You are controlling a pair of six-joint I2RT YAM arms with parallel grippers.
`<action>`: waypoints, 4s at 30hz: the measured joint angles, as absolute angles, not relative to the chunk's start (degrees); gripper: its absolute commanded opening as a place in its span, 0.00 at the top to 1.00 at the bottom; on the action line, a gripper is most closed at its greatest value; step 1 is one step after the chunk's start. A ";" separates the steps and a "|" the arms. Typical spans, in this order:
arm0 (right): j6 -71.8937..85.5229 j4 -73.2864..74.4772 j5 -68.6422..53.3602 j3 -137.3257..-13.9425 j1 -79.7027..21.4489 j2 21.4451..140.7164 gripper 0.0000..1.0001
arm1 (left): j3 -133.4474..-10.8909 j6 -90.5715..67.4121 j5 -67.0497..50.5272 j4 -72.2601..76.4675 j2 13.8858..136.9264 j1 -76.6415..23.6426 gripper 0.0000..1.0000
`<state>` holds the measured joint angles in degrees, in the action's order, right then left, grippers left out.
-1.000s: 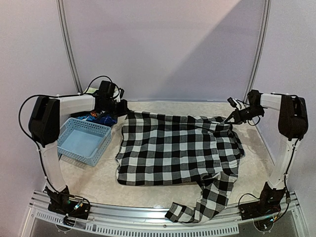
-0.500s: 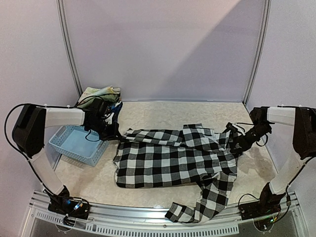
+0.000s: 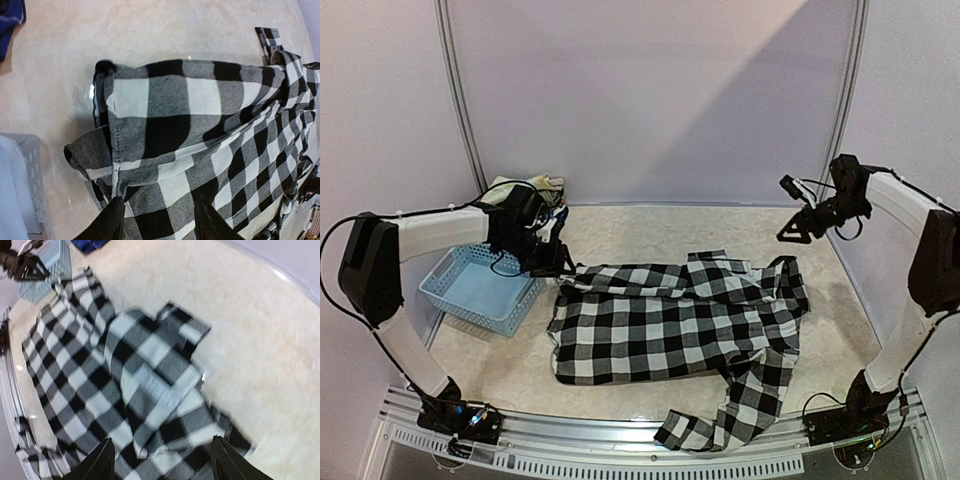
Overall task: Fold and stack the mixed laundry pile
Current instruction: Fold the flattened shirt at the center of the board, then adjust the 1/3-folded tank top at the center of the board.
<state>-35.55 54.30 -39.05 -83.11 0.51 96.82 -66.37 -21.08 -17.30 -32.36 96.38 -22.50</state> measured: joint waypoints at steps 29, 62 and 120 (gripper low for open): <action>-2.15 56.31 -42.96 -133.82 -8.36 151.35 0.42 | -76.77 -23.24 -12.78 -31.09 100.38 -34.35 0.51; -5.08 58.46 -43.66 -132.00 -11.92 151.96 1.00 | -76.75 -22.65 -12.14 -31.27 100.92 -34.35 0.51; -23.46 23.31 -11.75 -106.59 -13.30 113.40 0.32 | -78.26 -13.72 -11.14 -40.56 102.39 -34.83 0.50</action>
